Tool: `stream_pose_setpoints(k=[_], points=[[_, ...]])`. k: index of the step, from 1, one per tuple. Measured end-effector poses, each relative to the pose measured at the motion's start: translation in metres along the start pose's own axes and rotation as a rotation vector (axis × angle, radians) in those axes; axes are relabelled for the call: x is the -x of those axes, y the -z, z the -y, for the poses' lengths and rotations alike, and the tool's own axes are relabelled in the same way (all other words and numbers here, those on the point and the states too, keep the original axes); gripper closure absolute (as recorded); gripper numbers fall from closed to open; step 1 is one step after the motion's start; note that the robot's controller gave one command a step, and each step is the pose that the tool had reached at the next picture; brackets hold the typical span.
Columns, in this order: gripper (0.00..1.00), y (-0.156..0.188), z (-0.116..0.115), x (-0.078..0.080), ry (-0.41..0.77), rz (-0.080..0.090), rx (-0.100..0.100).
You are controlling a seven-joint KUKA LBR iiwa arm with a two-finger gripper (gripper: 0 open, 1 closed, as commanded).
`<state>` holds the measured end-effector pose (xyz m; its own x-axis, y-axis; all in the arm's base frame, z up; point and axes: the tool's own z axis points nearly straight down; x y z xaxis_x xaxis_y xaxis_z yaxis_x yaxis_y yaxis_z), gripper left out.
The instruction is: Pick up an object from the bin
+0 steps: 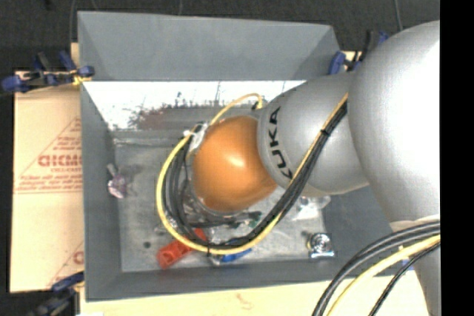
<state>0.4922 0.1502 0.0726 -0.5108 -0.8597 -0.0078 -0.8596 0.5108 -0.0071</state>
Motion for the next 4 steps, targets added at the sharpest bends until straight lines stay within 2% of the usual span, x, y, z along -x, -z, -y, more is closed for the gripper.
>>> stream_pose_setpoints(k=[1,2,3,4], points=[[0.00,0.001,0.002,0.001,-0.005,-0.003,0.003],[1.00,0.005,0.003,0.004,-0.007,0.008,-0.002],[1.00,0.031,0.005,0.005,-0.013,-0.005,0.003],[1.00,0.065,0.007,0.005,-0.019,-0.005,0.003]])
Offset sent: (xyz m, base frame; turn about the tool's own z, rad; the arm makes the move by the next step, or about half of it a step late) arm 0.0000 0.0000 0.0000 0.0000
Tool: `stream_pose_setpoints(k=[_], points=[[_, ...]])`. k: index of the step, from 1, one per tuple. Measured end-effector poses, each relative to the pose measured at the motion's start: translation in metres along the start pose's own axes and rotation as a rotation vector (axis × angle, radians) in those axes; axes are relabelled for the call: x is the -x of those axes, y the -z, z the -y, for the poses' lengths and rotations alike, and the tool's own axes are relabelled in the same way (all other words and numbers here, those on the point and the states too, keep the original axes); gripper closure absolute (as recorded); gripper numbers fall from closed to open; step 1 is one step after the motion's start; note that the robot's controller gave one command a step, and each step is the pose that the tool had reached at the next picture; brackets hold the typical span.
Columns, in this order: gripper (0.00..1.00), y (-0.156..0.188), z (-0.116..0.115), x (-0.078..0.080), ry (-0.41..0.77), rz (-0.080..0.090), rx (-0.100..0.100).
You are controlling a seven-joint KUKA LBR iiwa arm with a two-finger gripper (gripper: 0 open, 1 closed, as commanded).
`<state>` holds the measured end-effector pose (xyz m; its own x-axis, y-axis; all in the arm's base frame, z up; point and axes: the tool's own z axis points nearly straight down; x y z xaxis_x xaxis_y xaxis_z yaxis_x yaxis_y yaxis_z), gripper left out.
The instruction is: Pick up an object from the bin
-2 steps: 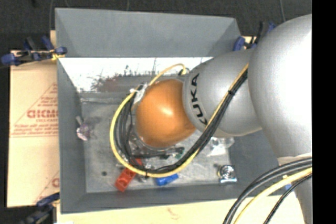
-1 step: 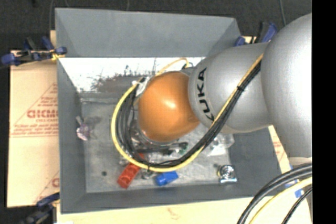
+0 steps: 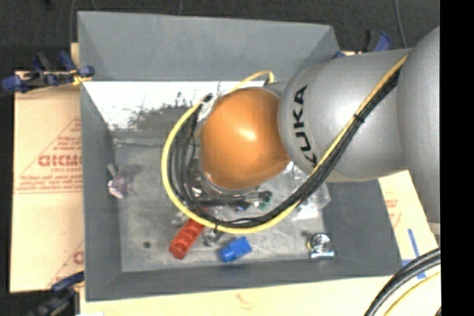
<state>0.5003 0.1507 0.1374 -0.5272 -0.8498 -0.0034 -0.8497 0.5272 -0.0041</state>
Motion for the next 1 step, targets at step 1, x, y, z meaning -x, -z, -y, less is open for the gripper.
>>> stream_pose_setpoints(k=[1], points=[[1.00,0.0363,0.0018,0.0001,-0.006,0.001,-0.001]])
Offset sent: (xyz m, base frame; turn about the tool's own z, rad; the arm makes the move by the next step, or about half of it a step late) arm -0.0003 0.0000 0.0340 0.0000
